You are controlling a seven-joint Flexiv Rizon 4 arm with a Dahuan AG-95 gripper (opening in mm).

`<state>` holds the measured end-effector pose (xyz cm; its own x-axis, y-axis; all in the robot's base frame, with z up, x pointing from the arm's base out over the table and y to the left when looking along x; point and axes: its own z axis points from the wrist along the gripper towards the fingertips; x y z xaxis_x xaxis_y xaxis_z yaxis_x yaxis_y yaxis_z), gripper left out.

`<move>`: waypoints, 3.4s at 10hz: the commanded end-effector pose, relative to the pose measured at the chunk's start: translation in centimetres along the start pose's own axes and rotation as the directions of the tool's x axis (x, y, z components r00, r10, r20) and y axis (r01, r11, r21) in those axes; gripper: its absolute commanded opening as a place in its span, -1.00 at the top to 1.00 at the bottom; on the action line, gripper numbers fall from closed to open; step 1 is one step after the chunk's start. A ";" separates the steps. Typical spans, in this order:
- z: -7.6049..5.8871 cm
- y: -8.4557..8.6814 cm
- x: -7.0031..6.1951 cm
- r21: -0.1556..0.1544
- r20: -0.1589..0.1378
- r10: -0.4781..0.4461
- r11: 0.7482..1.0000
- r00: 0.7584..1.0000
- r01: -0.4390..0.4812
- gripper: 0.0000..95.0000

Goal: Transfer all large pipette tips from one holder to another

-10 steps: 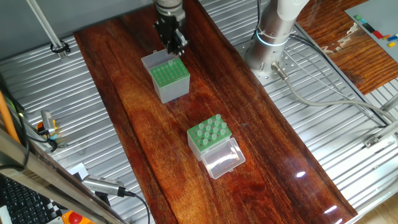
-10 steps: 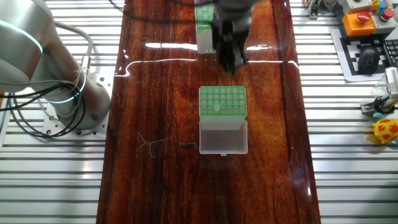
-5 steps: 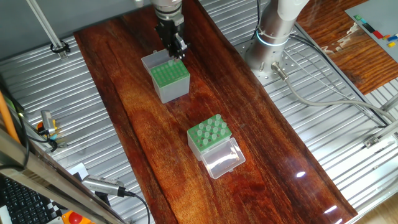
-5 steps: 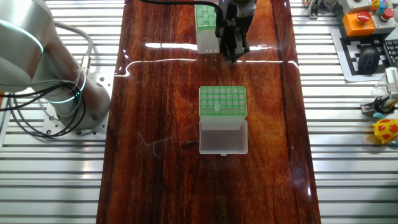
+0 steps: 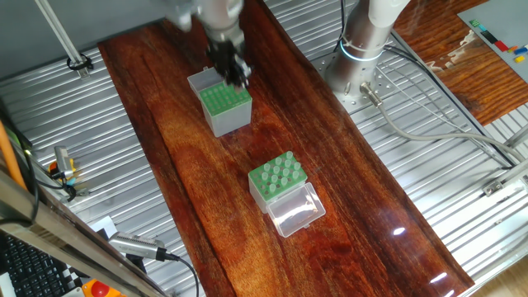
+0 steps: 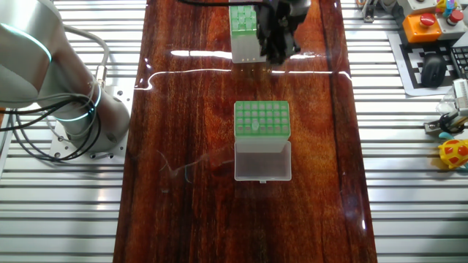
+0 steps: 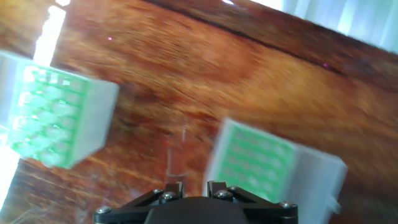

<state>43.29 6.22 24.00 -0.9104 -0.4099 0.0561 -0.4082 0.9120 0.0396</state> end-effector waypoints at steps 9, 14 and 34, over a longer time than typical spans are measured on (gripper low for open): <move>4.4 7.0 -4.5 0.005 0.018 0.146 0.989 0.989 -0.146 0.60; 5.2 8.4 -5.6 0.015 0.016 0.140 0.990 0.990 -0.140 0.60; 7.7 13.7 -10.0 -0.049 0.010 0.421 0.906 0.907 -0.420 0.60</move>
<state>46.43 23.13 16.13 -0.9981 0.0126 0.0604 0.0163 0.9981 0.0600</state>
